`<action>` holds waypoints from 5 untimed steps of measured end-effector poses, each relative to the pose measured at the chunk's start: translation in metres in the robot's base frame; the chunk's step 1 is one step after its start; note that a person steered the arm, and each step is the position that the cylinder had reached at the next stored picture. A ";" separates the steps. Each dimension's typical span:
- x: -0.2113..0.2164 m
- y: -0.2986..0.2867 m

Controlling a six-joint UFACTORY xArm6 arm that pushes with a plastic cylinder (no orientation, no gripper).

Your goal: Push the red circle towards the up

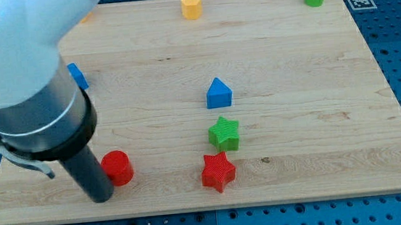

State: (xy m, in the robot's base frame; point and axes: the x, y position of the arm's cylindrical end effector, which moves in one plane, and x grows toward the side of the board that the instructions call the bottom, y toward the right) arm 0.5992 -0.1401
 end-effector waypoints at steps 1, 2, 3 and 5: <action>0.000 0.003; -0.001 0.000; -0.014 0.011; -0.051 0.052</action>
